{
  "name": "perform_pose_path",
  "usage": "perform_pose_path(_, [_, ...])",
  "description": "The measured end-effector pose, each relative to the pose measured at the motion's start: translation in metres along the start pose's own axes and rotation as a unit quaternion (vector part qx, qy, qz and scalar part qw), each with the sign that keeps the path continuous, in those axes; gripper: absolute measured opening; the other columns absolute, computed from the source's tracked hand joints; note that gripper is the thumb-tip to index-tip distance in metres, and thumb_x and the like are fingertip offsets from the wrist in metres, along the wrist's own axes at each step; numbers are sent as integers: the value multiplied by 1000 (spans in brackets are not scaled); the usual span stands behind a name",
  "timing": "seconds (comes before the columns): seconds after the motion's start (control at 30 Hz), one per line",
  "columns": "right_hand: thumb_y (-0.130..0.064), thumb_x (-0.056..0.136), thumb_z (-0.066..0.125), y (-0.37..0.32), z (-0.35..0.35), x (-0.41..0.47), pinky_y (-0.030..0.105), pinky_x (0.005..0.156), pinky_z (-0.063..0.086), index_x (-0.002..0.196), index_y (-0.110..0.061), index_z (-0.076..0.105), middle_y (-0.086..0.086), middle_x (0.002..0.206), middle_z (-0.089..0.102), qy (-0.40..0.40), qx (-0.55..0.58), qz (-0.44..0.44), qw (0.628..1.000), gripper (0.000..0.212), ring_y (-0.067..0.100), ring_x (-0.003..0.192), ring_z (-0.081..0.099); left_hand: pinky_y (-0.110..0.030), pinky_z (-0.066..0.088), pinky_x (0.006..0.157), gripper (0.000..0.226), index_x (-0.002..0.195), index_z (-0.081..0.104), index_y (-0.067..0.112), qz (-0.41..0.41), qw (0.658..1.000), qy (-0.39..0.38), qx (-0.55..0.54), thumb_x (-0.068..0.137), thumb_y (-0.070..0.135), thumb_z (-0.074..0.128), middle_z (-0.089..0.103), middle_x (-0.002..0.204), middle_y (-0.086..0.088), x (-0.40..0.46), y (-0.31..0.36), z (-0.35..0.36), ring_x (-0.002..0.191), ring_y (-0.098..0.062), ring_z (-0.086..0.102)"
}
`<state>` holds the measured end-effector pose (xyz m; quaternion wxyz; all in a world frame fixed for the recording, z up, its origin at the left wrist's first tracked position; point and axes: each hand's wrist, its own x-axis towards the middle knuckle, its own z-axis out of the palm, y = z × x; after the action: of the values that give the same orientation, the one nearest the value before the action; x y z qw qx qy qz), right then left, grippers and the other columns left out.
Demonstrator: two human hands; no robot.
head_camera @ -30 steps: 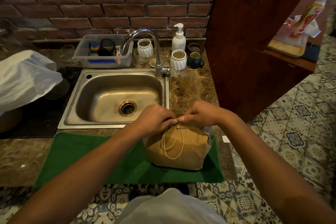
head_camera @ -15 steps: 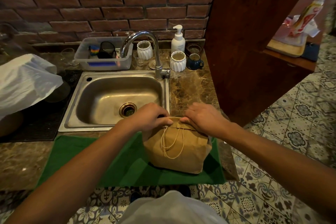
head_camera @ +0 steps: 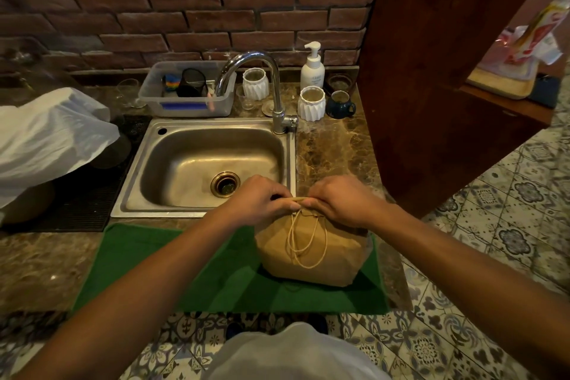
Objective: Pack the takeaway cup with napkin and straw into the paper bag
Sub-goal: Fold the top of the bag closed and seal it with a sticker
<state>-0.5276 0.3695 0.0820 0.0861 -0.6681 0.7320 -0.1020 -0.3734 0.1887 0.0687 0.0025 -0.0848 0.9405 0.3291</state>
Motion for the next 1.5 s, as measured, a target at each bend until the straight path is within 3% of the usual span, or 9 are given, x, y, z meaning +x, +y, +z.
perform_pose_path(0.1, [-49, 104, 45, 8, -2, -6, 34, 69, 47, 102, -24, 72, -2, 95, 71, 22, -4, 1, 1000, 37, 19, 87, 64, -23, 45, 54, 24, 91, 82, 30, -30, 998, 29, -36, 85, 52, 74, 71, 65, 15, -10, -15, -2, 61, -2, 63])
perform_pose_path(0.33, [-47, 102, 53, 22, -10, -12, 39, 74, 52, 101, -24, 70, -5, 95, 68, -46, 6, 59, 997, 28, 18, 88, 62, -38, 57, 65, 26, 95, 81, 32, -69, 993, 54, -85, 88, 54, 68, 75, 75, 12, -22, -25, 13, 71, -9, 68])
perform_pose_path(0.5, [-51, 97, 60, 51, -17, -34, 38, 61, 46, 91, -22, 74, -7, 79, 63, -25, 30, 102, 994, 33, 17, 74, 59, -10, 43, 56, 8, 93, 78, 40, -72, 988, 101, -94, 89, 45, 73, 70, 73, 28, -18, -30, 9, 73, 4, 63])
perform_pose_path(0.63, [-45, 97, 64, 57, -13, -47, 39, 63, 51, 95, -20, 80, -8, 82, 71, 24, 94, 97, 991, 30, 15, 75, 65, -9, 43, 58, 6, 84, 77, 42, -77, 982, 100, -144, 87, 46, 74, 72, 74, 23, -18, -32, 6, 71, 3, 64])
perform_pose_path(0.77, [-46, 90, 70, 58, -9, -51, 31, 62, 51, 92, -22, 83, -6, 77, 76, 61, 257, 147, 953, 27, 10, 71, 68, -17, 50, 64, 8, 84, 80, 39, -89, 965, 94, -226, 89, 40, 75, 76, 78, 13, -17, -32, 8, 75, -2, 69])
perform_pose_path(0.93, [-37, 79, 80, 64, -6, -57, 20, 73, 57, 88, -23, 84, 1, 88, 81, 123, 473, 224, 843, 17, 12, 86, 75, -20, 54, 71, 16, 92, 81, 34, -100, 946, 109, -290, 89, 44, 69, 79, 86, 8, -24, -27, 19, 84, -7, 73])
perform_pose_path(1.1, [-33, 80, 78, 68, 10, -68, 17, 75, 56, 89, -23, 82, -2, 89, 81, 121, 469, 237, 842, 14, 6, 83, 74, -18, 55, 69, 17, 90, 80, 34, -128, 929, 133, -319, 83, 47, 71, 80, 89, 8, -30, -31, 15, 87, -6, 74])
perform_pose_path(1.37, [-18, 92, 74, 70, 27, -73, 19, 68, 55, 90, -14, 82, 1, 83, 78, 179, 539, 301, 766, 9, 9, 78, 71, -13, 54, 75, 10, 93, 82, 40, -154, 913, 89, -368, 88, 38, 74, 81, 98, 7, -34, -21, 32, 94, -6, 74])
perform_pose_path(1.5, [-16, 95, 71, 73, 32, -82, 19, 65, 54, 89, -17, 80, -3, 81, 77, 195, 529, 328, 758, 11, 7, 77, 71, -10, 51, 71, 15, 91, 83, 25, -172, 928, 60, -326, 92, 34, 72, 80, 90, 5, -39, -24, 38, 85, -5, 73])
